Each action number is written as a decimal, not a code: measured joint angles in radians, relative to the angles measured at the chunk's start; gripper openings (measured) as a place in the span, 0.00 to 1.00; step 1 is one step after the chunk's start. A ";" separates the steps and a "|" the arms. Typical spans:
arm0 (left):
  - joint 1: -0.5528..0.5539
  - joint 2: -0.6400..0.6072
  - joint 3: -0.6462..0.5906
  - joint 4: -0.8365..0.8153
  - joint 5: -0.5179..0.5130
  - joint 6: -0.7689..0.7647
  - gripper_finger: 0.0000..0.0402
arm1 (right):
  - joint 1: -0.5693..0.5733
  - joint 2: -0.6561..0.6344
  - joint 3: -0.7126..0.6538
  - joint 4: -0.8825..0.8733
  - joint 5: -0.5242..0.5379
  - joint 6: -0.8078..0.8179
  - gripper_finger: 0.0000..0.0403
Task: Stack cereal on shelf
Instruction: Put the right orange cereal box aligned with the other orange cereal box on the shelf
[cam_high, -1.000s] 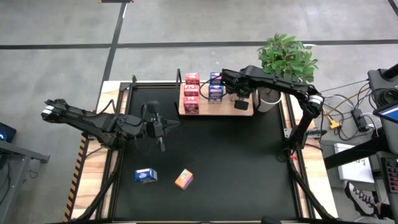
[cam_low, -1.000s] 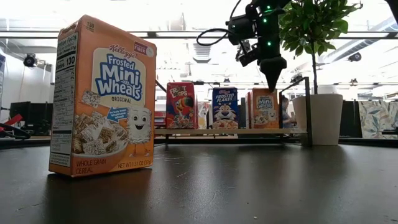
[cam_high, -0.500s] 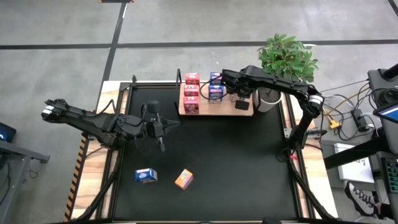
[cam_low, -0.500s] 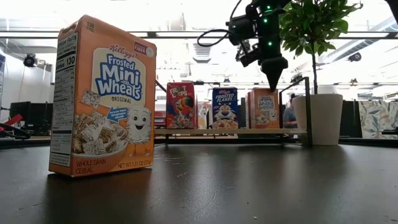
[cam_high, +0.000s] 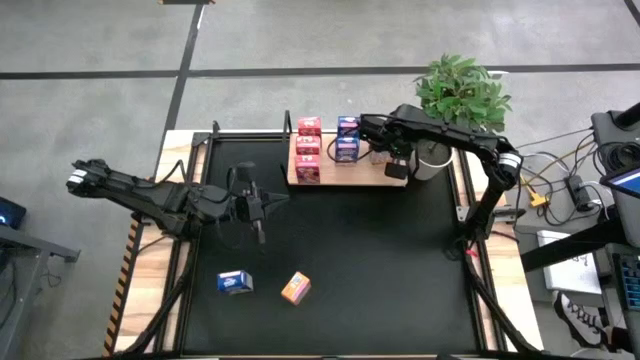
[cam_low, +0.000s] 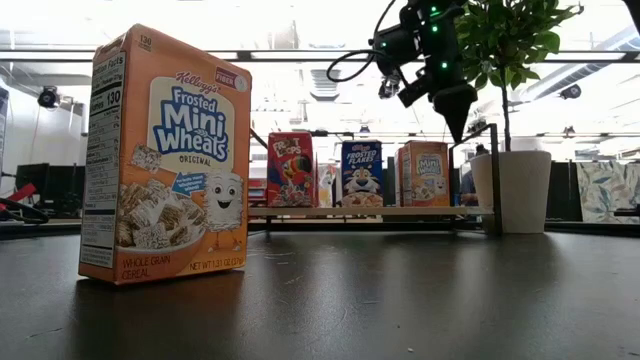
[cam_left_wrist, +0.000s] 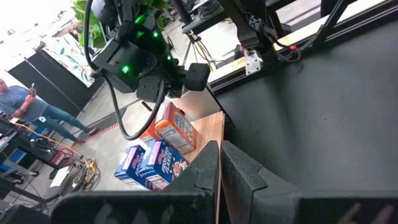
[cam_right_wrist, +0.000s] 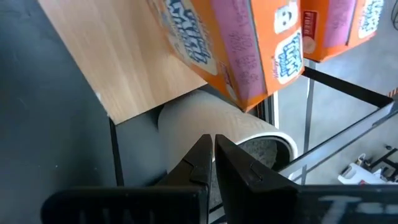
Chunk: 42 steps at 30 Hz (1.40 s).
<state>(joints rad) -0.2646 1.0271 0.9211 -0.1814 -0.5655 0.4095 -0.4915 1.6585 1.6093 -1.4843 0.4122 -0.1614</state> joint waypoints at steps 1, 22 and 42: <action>0.000 0.000 0.000 0.000 0.000 0.000 0.00 | 0.000 0.000 0.000 0.001 0.000 0.004 0.03; 0.000 0.000 0.000 -0.006 0.000 -0.003 0.00 | -0.015 -0.001 0.000 0.120 0.056 -0.049 0.03; 0.000 0.000 0.000 -0.006 0.000 0.000 0.00 | 0.039 -0.006 0.170 0.074 -0.030 0.045 0.03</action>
<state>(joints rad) -0.2647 1.0271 0.9211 -0.1875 -0.5655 0.4091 -0.4526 1.6524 1.7790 -1.4101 0.3818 -0.1162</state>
